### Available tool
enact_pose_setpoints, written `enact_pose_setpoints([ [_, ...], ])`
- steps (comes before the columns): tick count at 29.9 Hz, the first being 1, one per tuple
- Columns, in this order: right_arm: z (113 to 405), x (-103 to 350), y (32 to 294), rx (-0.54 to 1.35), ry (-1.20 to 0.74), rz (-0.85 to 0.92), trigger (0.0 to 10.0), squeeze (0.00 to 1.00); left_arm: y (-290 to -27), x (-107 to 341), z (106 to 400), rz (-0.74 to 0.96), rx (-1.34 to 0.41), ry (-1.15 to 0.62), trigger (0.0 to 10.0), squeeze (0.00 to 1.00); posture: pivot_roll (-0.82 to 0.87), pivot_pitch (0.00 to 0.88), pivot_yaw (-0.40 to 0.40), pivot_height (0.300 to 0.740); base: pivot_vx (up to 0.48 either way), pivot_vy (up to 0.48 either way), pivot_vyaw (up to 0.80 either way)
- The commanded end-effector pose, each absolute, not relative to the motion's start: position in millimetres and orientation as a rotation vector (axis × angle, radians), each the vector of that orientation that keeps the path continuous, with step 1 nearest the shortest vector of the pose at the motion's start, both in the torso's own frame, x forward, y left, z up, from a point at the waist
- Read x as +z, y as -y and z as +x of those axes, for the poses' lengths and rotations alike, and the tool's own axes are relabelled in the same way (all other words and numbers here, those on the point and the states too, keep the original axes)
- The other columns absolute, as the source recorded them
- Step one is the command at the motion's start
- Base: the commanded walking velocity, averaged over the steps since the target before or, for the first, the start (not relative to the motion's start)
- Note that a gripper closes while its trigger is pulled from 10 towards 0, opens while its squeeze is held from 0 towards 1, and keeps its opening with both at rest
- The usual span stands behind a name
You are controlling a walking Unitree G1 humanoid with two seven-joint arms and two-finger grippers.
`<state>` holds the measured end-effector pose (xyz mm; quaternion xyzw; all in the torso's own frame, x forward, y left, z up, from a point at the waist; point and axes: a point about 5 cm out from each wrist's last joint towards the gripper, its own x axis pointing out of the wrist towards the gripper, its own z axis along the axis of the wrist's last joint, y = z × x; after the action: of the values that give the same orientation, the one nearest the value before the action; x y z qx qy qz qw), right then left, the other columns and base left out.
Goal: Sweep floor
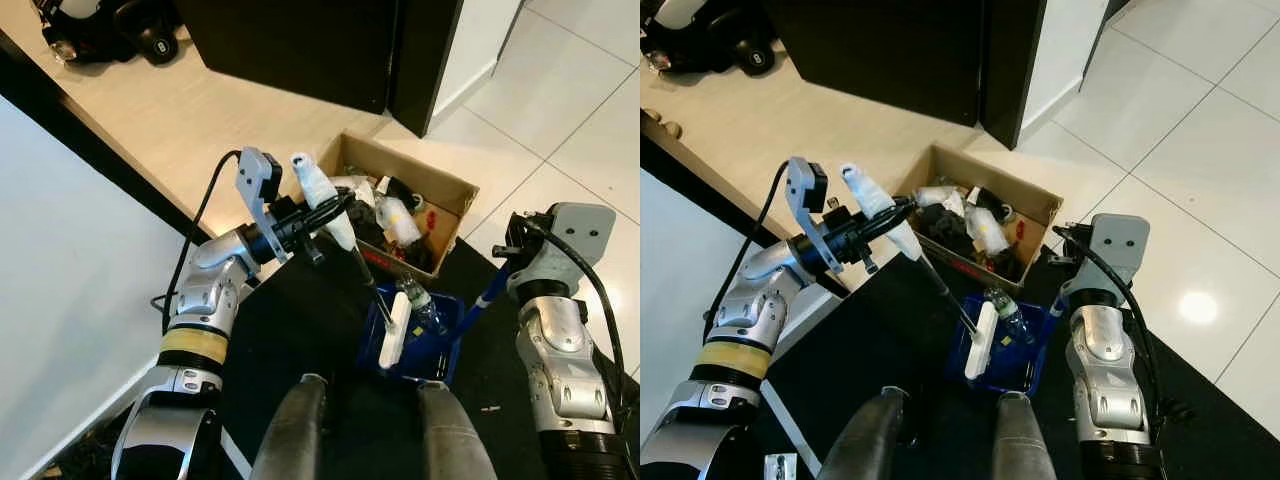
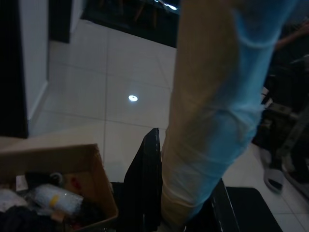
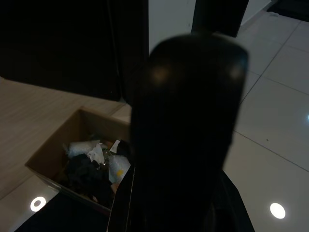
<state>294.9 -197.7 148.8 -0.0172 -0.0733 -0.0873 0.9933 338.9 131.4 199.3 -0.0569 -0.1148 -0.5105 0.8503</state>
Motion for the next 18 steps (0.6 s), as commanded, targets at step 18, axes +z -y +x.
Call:
enact_pose_setpoints([
  [18,295,140,190,-0.122,0.219,0.008,10.0,0.00,-195,236,325,0.261,-0.851,0.119,10.0,0.13,0.08,0.250,0.139,0.740,0.000,0.000,0.00],
])
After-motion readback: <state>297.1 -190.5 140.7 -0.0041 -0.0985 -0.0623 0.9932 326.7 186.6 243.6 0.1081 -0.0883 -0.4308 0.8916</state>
